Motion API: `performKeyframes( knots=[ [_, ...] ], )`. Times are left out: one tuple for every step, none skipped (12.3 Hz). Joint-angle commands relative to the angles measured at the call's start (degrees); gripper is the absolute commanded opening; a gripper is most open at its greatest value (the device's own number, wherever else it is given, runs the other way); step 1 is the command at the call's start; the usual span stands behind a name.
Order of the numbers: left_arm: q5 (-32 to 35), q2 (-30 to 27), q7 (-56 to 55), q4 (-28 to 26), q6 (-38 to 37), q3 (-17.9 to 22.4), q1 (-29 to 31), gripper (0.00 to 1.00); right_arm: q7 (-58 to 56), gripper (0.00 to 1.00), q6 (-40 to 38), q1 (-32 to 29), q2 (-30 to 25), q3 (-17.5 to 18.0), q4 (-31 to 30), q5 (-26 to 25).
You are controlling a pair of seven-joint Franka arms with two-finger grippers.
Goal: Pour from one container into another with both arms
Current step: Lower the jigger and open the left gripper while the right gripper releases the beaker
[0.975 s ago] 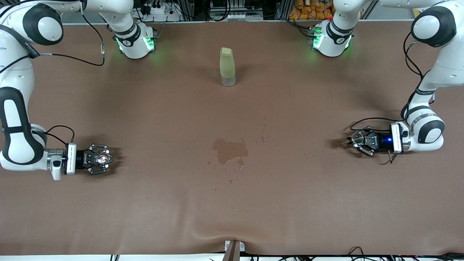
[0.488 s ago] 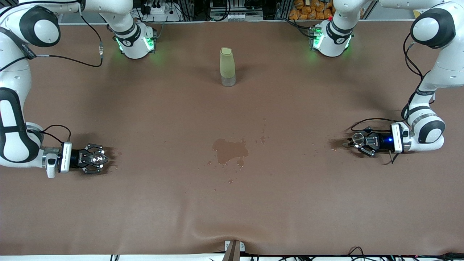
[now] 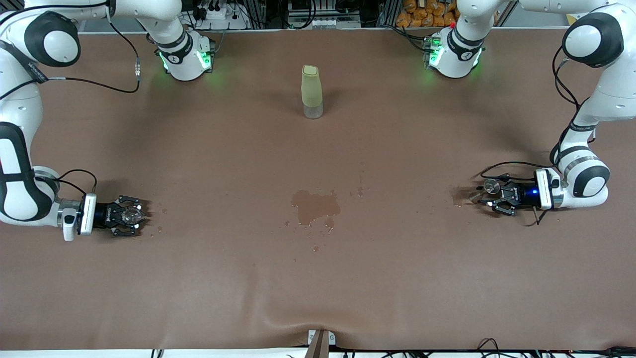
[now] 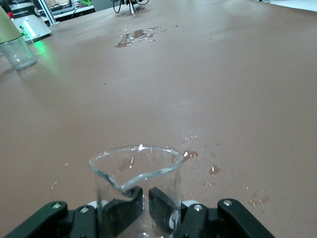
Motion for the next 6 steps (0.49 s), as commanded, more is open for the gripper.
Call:
performKeyframes(
  knots=[
    [1.78,0.41,-4.94,1.43,-0.81,1.11,0.27,1.00,-0.79,0.85,-0.49,-1.29,1.33,1.14,0.86,2.81],
    [2.31,0.32,-7.23,2.04,-0.89,1.64,0.18,1.00,-0.79,1.00,-0.57,-1.37,1.42,1.14,0.86,3.61],
    [4.75,0.32,-10.21,3.96,-0.98,1.91,0.27,1.00,-0.70,1.00,-0.75,-1.46,1.42,1.14,0.86,3.70],
    [7.21,0.14,-13.81,5.64,-1.07,1.91,0.35,1.00,-0.70,1.00,-0.75,-1.55,1.42,1.14,0.86,3.62],
    [8.98,-0.03,-17.32,7.65,-1.33,1.91,0.35,1.00,-0.70,1.00,-0.84,-1.81,1.42,1.14,0.86,3.62],
    [10.21,-0.55,-20.84,8.98,-1.42,1.83,0.35,1.00,-0.61,1.00,-0.92,-1.90,1.33,1.14,0.86,3.62]
  ],
)
